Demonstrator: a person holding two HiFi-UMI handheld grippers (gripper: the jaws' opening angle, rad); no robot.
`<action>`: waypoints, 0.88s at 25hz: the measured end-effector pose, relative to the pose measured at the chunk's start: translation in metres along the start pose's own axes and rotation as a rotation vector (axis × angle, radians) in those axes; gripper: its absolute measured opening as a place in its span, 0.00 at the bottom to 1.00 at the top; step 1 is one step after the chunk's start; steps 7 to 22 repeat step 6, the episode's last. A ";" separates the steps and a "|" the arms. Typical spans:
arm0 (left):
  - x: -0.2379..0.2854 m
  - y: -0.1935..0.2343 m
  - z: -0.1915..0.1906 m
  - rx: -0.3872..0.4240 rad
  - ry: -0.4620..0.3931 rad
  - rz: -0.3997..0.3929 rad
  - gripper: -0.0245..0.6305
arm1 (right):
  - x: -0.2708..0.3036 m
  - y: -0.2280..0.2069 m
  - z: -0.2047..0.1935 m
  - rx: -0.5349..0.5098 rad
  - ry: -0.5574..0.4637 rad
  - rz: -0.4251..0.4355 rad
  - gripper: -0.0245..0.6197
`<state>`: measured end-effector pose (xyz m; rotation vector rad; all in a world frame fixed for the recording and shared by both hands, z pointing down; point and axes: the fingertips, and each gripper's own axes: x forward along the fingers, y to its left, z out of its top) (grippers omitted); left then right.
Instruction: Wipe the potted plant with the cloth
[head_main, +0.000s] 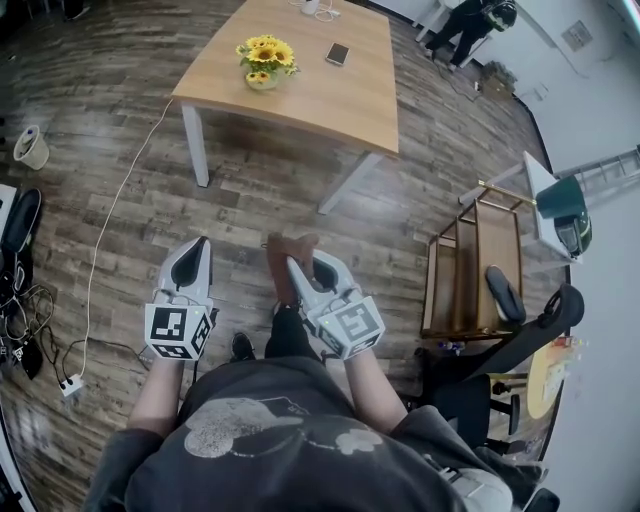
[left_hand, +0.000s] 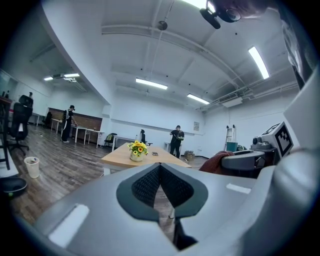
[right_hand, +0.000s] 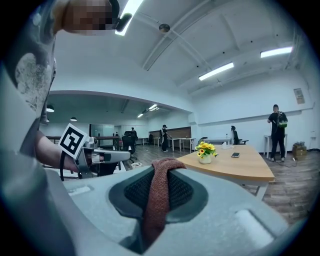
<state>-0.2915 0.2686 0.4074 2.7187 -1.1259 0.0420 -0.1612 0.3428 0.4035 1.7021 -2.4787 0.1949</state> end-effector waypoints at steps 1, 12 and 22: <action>-0.002 0.000 0.001 0.003 -0.001 0.002 0.07 | 0.000 0.000 0.001 0.000 -0.002 -0.003 0.10; -0.011 0.003 -0.001 0.014 0.011 0.021 0.06 | 0.000 0.003 0.005 0.001 -0.013 -0.006 0.10; -0.011 0.003 -0.001 0.014 0.011 0.021 0.06 | 0.000 0.003 0.005 0.001 -0.013 -0.006 0.10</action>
